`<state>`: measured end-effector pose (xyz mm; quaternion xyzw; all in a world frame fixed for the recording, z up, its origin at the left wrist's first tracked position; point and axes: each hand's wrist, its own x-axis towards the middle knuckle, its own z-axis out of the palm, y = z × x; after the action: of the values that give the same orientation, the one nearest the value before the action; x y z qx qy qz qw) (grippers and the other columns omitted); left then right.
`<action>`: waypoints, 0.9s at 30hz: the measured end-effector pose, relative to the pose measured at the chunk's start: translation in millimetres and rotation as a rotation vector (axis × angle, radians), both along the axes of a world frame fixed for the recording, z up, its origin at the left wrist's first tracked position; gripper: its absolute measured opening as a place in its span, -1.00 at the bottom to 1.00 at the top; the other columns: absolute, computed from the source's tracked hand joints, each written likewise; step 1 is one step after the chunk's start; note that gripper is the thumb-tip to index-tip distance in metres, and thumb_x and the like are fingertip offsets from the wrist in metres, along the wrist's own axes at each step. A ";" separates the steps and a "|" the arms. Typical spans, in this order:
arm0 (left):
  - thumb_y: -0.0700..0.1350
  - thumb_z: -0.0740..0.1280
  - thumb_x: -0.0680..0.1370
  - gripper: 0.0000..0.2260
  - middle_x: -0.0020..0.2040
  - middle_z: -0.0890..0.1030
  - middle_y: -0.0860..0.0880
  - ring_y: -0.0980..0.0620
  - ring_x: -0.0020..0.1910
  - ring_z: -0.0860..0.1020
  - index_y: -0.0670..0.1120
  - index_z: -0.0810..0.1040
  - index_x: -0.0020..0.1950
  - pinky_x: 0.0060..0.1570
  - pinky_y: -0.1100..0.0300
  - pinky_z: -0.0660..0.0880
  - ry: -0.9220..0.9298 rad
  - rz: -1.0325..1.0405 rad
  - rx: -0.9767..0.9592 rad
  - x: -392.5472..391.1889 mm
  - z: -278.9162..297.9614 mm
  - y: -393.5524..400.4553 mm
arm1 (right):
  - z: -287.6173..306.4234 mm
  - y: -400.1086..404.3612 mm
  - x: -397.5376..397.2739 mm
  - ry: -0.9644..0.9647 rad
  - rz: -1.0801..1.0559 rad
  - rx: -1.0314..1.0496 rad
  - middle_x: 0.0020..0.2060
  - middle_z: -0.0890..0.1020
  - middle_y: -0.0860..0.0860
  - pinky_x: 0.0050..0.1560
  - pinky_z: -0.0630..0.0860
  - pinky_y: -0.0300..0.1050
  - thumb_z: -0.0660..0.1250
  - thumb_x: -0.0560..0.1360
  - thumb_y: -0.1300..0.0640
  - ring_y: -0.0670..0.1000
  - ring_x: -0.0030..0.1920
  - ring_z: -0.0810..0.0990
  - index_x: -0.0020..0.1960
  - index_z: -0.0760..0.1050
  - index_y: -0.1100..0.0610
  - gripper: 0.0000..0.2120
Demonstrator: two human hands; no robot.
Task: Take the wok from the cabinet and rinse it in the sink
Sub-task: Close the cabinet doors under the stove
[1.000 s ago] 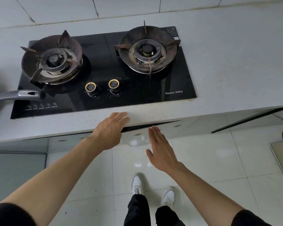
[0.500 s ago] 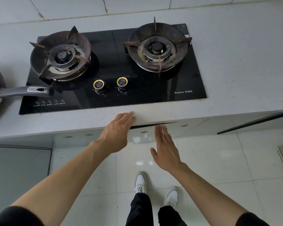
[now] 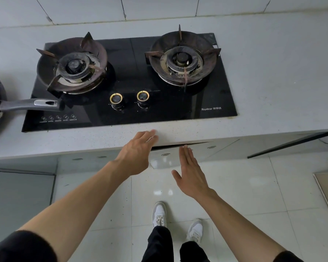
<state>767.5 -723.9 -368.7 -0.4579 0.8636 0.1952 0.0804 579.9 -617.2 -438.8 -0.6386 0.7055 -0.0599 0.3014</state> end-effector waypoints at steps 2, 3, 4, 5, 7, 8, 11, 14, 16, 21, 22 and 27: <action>-0.34 0.24 0.47 -0.35 0.59 0.07 0.08 0.01 0.51 0.10 -0.01 0.18 0.53 0.25 0.11 0.47 0.003 0.011 0.026 0.4 1.8 -1.7 | 11.8 -3.9 -0.5 -0.029 -0.021 0.007 0.57 -0.20 0.01 0.54 0.01 -0.03 0.15 0.62 -0.04 -0.03 0.54 -0.25 0.56 -0.28 0.13 -0.25; -0.32 0.24 0.48 -0.37 0.59 0.08 0.09 0.02 0.52 0.10 0.00 0.20 0.53 0.26 0.09 0.46 0.000 0.022 0.044 0.0 3.5 -3.1 | 19.0 -5.9 -1.0 -0.048 -0.038 0.010 0.57 -0.17 0.00 0.53 0.04 -0.04 0.16 0.61 -0.03 -0.04 0.55 -0.23 0.56 -0.26 0.12 -0.25; -0.30 0.23 0.49 -0.39 0.59 0.11 0.09 0.02 0.52 0.12 0.00 0.22 0.52 0.26 0.07 0.46 -0.002 0.034 0.056 -0.5 6.8 -4.8 | 27.3 -7.7 -1.8 -0.065 -0.057 0.010 0.57 -0.14 -0.02 0.52 0.09 -0.05 0.17 0.61 -0.02 -0.04 0.55 -0.19 0.57 -0.24 0.11 -0.26; -0.29 0.23 0.50 -0.41 0.58 0.13 0.09 0.01 0.51 0.14 0.00 0.24 0.51 0.26 0.05 0.46 -0.006 0.045 0.063 -1.2 10.5 -6.8 | 36.9 -8.8 -2.7 -0.076 -0.074 0.006 0.57 -0.11 -0.03 0.49 0.15 -0.04 0.17 0.61 -0.02 -0.04 0.56 -0.13 0.57 -0.22 0.08 -0.27; -0.26 0.23 0.51 -0.43 0.59 0.13 0.06 -0.02 0.51 0.16 -0.01 0.26 0.51 0.29 0.03 0.44 -0.009 0.061 0.050 -2.2 18.8 -9.7 | 57.8 -9.5 -6.5 -0.069 -0.082 -0.008 0.57 -0.04 -0.03 0.43 0.25 -0.02 0.17 0.61 -0.03 -0.03 0.55 -0.02 0.57 -0.16 0.02 -0.31; -0.25 0.23 0.52 -0.44 0.60 0.11 0.04 -0.03 0.52 0.15 -0.03 0.26 0.52 0.31 0.03 0.43 -0.004 0.069 0.035 -2.3 22.6 -10.3 | 68.4 -9.3 -9.4 -0.053 -0.077 -0.017 0.57 -0.02 -0.03 0.42 0.27 -0.02 0.17 0.61 -0.03 -0.03 0.55 0.00 0.57 -0.13 0.00 -0.33; -0.25 0.22 0.53 -0.46 0.61 0.09 -0.02 -0.06 0.54 0.11 -0.08 0.27 0.52 0.39 0.04 0.34 0.049 0.109 0.010 -3.2 33.4 -10.0 | 100.1 -9.8 -22.3 -0.001 -0.072 -0.065 0.57 0.02 0.01 0.44 0.19 -0.04 0.16 0.62 -0.01 -0.01 0.55 -0.01 0.57 -0.08 0.02 -0.37; -0.25 0.22 0.52 -0.47 0.60 0.10 -0.05 -0.08 0.54 0.08 -0.09 0.30 0.50 0.41 0.02 0.31 0.083 0.106 -0.002 -8.9 47.9 -8.7 | 132.0 -11.7 -35.0 0.032 -0.107 -0.118 0.56 0.05 0.05 0.47 0.14 -0.06 0.16 0.62 -0.02 0.00 0.55 0.00 0.57 -0.05 0.07 -0.37; -0.25 0.22 0.51 -0.46 0.60 0.10 -0.05 -0.07 0.55 0.06 -0.09 0.30 0.50 0.42 0.00 0.29 0.107 0.095 -0.016 -14.3 61.9 -10.2 | 151.3 -15.2 -41.6 0.051 -0.130 -0.161 0.56 0.07 0.04 0.47 0.13 -0.08 0.15 0.62 -0.04 -0.01 0.55 0.01 0.57 -0.03 0.10 -0.37; -0.17 0.26 0.54 -0.49 0.59 0.13 -0.05 -0.07 0.55 0.07 -0.08 0.31 0.50 0.43 -0.02 0.28 0.155 0.070 -0.130 -28.2 102.7 -21.3 | 193.5 -23.7 -58.5 0.071 -0.120 -0.292 0.55 0.13 0.05 0.48 0.14 -0.08 0.16 0.61 -0.06 0.01 0.53 0.08 0.56 0.03 0.11 -0.39; -0.16 0.26 0.54 -0.49 0.59 0.14 -0.05 -0.08 0.55 0.08 -0.07 0.31 0.51 0.44 -0.03 0.27 0.163 0.072 -0.146 -30.9 111.0 -23.0 | 201.5 -24.4 -63.0 0.072 -0.121 -0.306 0.55 0.13 0.04 0.48 0.16 -0.06 0.16 0.61 -0.07 0.00 0.53 0.09 0.56 0.03 0.09 -0.39; -0.12 0.26 0.55 -0.48 0.59 0.14 -0.07 -0.09 0.55 0.07 -0.06 0.28 0.52 0.46 -0.08 0.24 0.174 0.097 -0.208 -45.9 145.2 -21.0 | 231.1 -28.1 -88.4 0.054 -0.112 -0.372 0.55 0.13 0.01 0.47 0.18 -0.05 0.16 0.61 -0.08 -0.01 0.53 0.09 0.55 0.08 0.06 -0.42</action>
<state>721.6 -744.8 -223.5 -0.4863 0.8597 0.1473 -0.0523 491.5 -645.3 -207.8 -0.6443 0.7246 -0.1888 0.1556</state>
